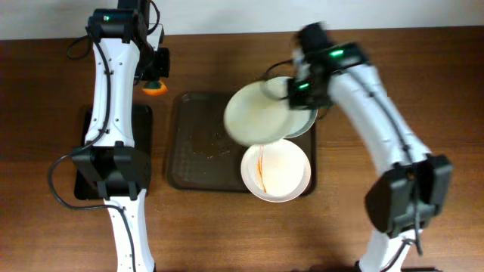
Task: Clean dirty plates on tray and stack at the side
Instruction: 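Carry the cleaned plate with the right gripper to the table's right side, then release the plate and move the right gripper to the front plate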
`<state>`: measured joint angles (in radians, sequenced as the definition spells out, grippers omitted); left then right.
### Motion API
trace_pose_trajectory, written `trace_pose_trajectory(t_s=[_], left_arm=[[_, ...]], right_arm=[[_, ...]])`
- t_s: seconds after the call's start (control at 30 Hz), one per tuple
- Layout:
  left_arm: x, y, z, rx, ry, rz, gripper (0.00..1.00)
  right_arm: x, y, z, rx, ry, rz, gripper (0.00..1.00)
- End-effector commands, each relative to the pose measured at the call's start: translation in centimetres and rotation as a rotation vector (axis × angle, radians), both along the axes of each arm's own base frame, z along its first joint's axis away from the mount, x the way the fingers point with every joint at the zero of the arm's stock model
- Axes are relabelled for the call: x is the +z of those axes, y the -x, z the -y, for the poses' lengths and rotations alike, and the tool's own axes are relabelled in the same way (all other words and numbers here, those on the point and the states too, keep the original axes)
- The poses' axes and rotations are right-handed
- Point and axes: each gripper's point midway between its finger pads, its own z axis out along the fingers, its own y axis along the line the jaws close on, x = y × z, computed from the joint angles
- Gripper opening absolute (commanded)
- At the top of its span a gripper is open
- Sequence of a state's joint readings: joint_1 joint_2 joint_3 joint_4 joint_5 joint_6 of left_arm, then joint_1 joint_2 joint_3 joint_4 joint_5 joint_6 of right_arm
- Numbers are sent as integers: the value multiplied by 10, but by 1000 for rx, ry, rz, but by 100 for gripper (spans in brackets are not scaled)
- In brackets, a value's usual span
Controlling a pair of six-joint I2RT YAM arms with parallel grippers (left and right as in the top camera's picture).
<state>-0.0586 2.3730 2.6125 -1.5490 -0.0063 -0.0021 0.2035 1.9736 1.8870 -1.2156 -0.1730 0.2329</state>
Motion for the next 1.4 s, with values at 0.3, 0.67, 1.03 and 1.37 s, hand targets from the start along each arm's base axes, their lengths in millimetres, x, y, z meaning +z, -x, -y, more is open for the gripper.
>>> trace_pose_trajectory(t_s=[0.3,0.67,1.03,1.37], left_arm=[[7,-1,-3,19,15,20,1],[7,-1,0,15,19,18,0],[-27,4,6,5,35,-56,0],[-26,2,16,-12,73,-48,0]], right_arm=[[-47,61,237,-566,52,-205,4],[-96,77,225,-507,-56,-235,32],[-60,93,83,-77,-103,-288,59],[-130,130,11,-25,-78,-355,50]])
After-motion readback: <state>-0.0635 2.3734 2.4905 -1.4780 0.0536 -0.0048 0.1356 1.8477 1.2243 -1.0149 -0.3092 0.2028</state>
